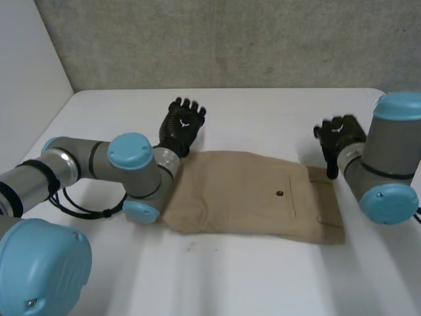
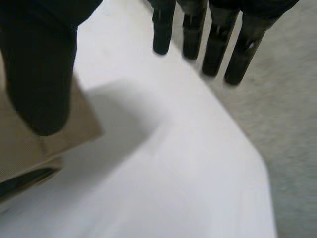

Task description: Fold the shorts.

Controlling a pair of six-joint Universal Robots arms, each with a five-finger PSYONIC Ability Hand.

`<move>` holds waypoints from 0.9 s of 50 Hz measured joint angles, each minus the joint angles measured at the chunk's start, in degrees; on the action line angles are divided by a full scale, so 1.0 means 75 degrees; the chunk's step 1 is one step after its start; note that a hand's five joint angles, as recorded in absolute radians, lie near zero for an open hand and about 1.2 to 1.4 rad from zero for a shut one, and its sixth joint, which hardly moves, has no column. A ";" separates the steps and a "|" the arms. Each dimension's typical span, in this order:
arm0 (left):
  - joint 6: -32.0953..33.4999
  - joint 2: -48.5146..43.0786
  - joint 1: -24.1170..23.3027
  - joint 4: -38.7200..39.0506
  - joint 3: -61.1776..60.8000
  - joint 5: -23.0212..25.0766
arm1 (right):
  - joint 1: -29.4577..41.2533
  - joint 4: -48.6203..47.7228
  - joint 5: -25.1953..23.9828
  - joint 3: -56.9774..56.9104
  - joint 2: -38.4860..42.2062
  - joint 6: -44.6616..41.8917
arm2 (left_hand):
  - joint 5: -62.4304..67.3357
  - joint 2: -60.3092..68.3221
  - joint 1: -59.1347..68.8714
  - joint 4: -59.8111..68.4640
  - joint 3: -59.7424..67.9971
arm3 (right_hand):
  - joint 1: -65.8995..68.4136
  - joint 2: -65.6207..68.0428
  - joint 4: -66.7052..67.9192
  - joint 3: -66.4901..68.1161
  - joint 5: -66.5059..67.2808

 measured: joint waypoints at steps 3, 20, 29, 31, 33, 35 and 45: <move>0.0027 0.0212 -0.0024 0.0259 -0.0189 0.0023 | -0.0001 -0.0030 0.0052 0.0040 -0.0363 0.0133 | -0.0432 -0.0483 -0.0117 -0.0507 -0.0555 | -0.0253 -0.0470 -0.0584 -0.0624 -0.0506; -0.1861 0.4756 0.0038 -0.0379 -0.4083 -0.0393 | -0.0212 0.0634 -0.1125 0.2635 -0.3979 0.1724 | -0.0432 -0.0560 -0.0117 -0.0537 -0.0592 | -0.0274 -0.0555 -0.0635 -0.0724 -0.0572; -0.3796 0.6036 0.0140 -0.2140 -0.6013 -0.0402 | -0.0828 0.0592 -0.2042 0.4997 -0.4670 0.2158 | -0.0432 -0.0560 -0.0117 -0.0537 -0.0592 | 0.0814 0.0735 0.0652 0.0709 0.0562; -0.3981 0.6118 0.0180 -0.2328 -0.6239 -0.0402 | -0.0938 0.0409 -0.2150 0.5258 -0.4680 0.2209 | -0.0432 -0.0560 -0.0117 -0.0537 -0.0592 | 0.1030 0.0992 0.0907 0.0946 0.0790; -0.4224 0.6236 0.0252 -0.2564 -0.6631 -0.0405 | -0.1155 0.0004 -0.2322 0.5670 -0.4632 0.2270 | -0.0432 -0.0560 -0.0117 -0.0537 -0.0592 | 0.1210 0.1173 0.1130 0.1156 0.0988; -0.4313 0.6303 0.0291 -0.2639 -0.6857 -0.0404 | -0.1281 -0.0279 -0.2411 0.5872 -0.4518 0.2290 | -0.0432 -0.0560 -0.0117 -0.0537 -0.0592 | 0.1259 0.1183 0.1194 0.1202 0.1040; -0.4347 0.6531 0.0448 -0.2598 -0.7470 -0.0392 | -0.1511 -0.1322 -0.2523 0.6158 -0.3451 0.2267 | -0.0432 -0.0560 -0.0117 -0.0537 -0.0592 | 0.1730 0.1867 0.1738 0.1787 0.1564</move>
